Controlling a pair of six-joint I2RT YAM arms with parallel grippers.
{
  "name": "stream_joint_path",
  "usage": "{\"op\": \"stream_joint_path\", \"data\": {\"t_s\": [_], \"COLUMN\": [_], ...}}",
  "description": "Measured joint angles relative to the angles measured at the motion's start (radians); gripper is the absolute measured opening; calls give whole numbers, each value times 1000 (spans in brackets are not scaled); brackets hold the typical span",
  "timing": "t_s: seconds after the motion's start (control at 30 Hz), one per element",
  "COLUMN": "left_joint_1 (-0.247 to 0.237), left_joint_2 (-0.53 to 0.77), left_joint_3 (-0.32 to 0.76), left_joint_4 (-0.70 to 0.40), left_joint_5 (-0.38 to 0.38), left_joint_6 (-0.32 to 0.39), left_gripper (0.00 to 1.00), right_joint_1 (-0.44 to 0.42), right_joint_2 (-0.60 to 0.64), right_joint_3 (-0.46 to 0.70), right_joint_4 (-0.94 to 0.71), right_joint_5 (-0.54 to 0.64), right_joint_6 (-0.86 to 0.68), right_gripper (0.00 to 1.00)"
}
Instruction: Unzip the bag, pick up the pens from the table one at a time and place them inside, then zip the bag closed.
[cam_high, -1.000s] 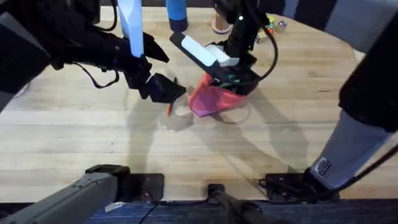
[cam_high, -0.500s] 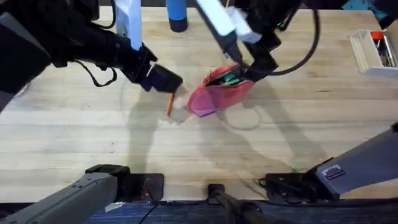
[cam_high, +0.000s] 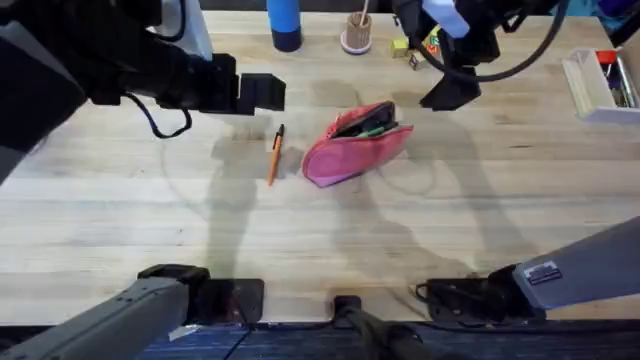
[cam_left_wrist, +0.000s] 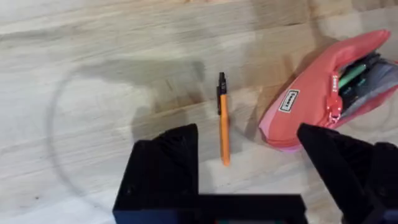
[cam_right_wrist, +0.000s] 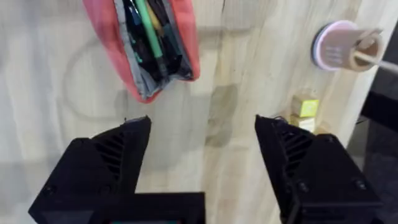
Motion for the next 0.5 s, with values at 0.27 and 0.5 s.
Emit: {"op": "stream_joint_path", "data": {"t_s": [0.27, 0.5], "left_joint_1": [-1, -18], "left_joint_2": [0, 22], "left_joint_3": [0, 0], "left_joint_4": [0, 1], "left_joint_5": [-4, -37], "left_joint_6": [-93, -115], "left_gripper": [993, 996], "right_joint_1": [-3, -6], "right_joint_2": [0, 0], "right_joint_3": [0, 0], "right_joint_4": [-32, -33], "right_joint_5": [0, 0], "right_joint_6": [51, 56], "right_gripper": [997, 997]}}
